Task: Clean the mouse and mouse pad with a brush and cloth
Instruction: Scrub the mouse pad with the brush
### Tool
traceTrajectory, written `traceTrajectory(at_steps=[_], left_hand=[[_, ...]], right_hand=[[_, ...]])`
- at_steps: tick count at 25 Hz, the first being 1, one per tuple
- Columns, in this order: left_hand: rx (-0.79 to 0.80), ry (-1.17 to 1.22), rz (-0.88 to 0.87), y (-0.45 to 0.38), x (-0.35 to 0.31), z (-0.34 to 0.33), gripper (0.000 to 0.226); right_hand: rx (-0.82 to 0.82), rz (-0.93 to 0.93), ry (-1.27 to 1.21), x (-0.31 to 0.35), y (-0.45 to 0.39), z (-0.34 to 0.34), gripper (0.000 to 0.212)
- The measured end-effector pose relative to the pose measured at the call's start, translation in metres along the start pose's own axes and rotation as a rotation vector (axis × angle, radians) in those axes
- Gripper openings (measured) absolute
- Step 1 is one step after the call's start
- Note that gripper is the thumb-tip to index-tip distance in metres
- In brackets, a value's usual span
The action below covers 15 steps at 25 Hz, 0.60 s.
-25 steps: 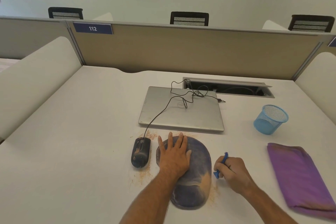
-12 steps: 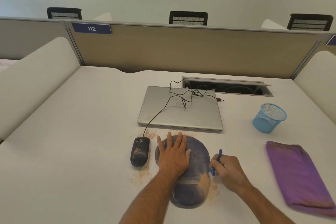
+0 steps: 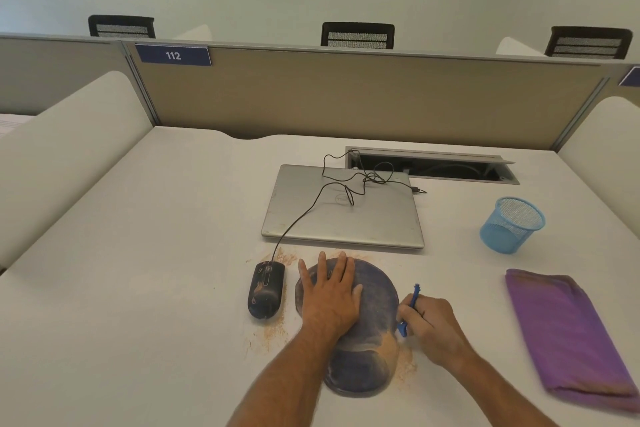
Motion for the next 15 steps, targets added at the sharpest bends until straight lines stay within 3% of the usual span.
traceTrajectory(at_steps=[2,5,8,11,15], left_hand=[[0.001,-0.006,-0.002,0.0000,0.0003,-0.0003,0.065],[-0.004,-0.011,-0.004,0.0004,0.0008,-0.0011,0.065],[-0.004,-0.012,-0.002,0.0003,0.0002,-0.0010,0.065],[-0.001,-0.013,0.001,0.0004,0.0002,-0.0010,0.065],[-0.007,-0.012,0.002,0.0007,0.0004,-0.0008,0.065]], right_hand=[[-0.034,0.002,0.022,-0.0020,-0.0007,0.0005,0.037],[0.044,-0.015,0.017,-0.0031,-0.0008,-0.0055,0.039],[-0.042,-0.001,-0.001,-0.0025,-0.0049,0.0003,0.038],[0.049,-0.002,0.026,0.0008,-0.0056,-0.0030,0.038],[-0.026,-0.014,0.032,0.0012,-0.0072,0.0003,0.036]])
Point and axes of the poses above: each hand's wrist, its own y-axis away from the middle knuckle, its own z-axis out of the back of the hand, x = y × z, the point moved 4 cm from there along -y, towards the middle knuckle, and after that the axes turned 4 degrees about -z, right-handed, at the moved point
